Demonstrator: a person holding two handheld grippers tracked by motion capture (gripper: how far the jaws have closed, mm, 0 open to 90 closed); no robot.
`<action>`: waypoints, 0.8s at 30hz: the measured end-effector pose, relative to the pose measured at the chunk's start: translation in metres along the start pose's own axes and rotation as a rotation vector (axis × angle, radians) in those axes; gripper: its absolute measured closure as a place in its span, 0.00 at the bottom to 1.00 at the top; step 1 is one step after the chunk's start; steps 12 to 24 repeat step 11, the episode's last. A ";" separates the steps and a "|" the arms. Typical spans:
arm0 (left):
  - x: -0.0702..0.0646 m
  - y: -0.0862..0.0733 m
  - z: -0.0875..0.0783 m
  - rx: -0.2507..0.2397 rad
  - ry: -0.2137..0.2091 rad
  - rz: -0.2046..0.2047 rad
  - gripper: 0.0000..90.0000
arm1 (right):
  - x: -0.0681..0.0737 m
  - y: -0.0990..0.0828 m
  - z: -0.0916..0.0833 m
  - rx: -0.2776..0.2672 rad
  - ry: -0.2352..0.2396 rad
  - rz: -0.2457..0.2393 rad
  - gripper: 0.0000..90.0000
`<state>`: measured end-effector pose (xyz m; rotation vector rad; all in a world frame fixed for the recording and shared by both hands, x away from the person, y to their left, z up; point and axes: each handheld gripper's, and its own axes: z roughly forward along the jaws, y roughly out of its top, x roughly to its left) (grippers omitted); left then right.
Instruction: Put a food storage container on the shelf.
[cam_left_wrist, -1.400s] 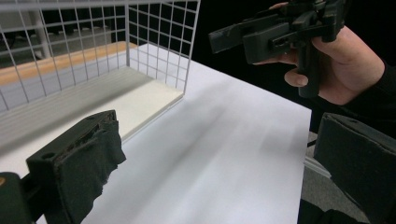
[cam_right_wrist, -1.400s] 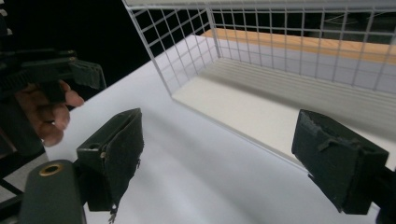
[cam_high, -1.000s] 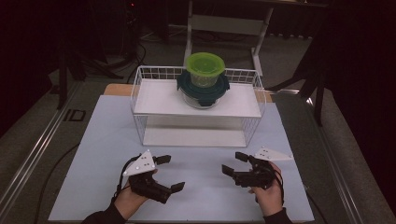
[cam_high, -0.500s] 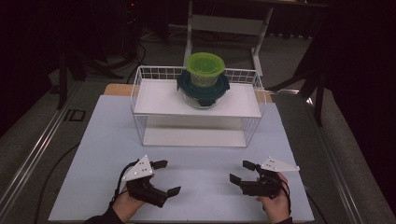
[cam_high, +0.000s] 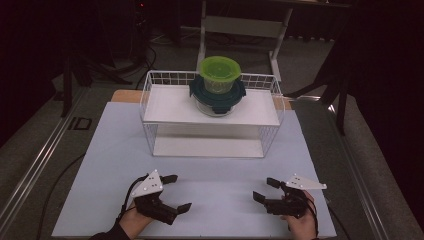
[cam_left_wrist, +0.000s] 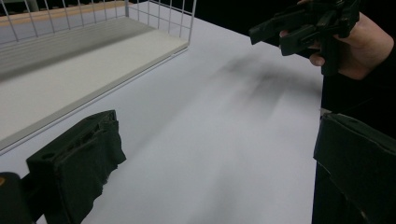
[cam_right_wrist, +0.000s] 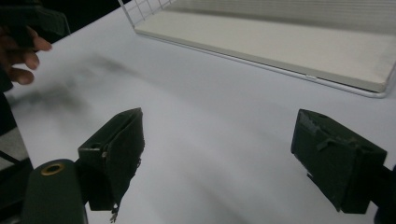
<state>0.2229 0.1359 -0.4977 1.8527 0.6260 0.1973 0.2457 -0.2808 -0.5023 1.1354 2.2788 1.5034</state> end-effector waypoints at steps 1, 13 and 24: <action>0.001 0.000 0.000 0.002 0.001 0.005 0.01 | -0.002 -0.001 0.000 -0.007 0.001 -0.003 0.19; 0.003 -0.001 -0.002 -0.016 0.001 -0.011 0.01 | -0.010 -0.005 0.000 -0.005 -0.020 0.024 0.19; 0.003 -0.001 -0.002 -0.016 0.001 -0.011 0.01 | -0.010 -0.005 0.000 -0.005 -0.020 0.024 0.19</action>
